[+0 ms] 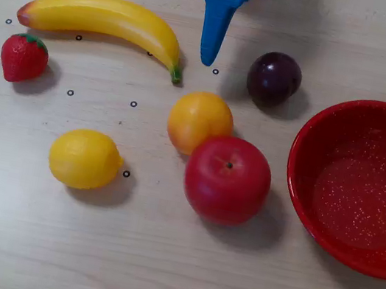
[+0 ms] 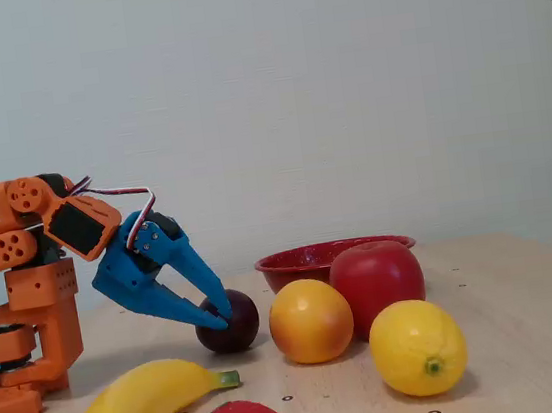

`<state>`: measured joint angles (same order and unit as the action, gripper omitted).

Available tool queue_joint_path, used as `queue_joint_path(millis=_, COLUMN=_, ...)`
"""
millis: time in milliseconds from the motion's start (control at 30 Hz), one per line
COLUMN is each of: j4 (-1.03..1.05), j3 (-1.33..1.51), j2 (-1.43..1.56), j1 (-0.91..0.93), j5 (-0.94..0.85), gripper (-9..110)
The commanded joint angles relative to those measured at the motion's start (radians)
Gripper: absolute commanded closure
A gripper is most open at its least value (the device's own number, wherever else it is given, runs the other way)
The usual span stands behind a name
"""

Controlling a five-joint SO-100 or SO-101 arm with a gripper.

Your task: Put the lemon in the red bowl.

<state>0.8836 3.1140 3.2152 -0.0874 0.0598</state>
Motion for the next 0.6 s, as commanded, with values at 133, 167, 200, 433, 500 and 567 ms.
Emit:
queue_joint_path(millis=133, j4=0.000, j3=0.005, j2=0.014, j1=0.040, j5=-0.037, gripper=101)
queue_joint_path(millis=167, j4=0.000, j3=0.005, j2=0.014, j1=0.040, j5=-0.035, gripper=101)
queue_joint_path(millis=200, j4=0.000, j3=0.005, j2=0.014, j1=0.040, j5=-0.034, gripper=101)
queue_joint_path(millis=433, j4=0.000, j3=0.005, j2=0.014, j1=0.040, j5=-0.034, gripper=101)
queue_joint_path(millis=500, j4=-0.002, j3=0.002, j2=0.014, j1=0.038, j5=-0.029, gripper=101)
queue_joint_path(millis=567, j4=0.002, j3=-0.014, j2=0.000, j1=0.037, j5=-0.018, gripper=101)
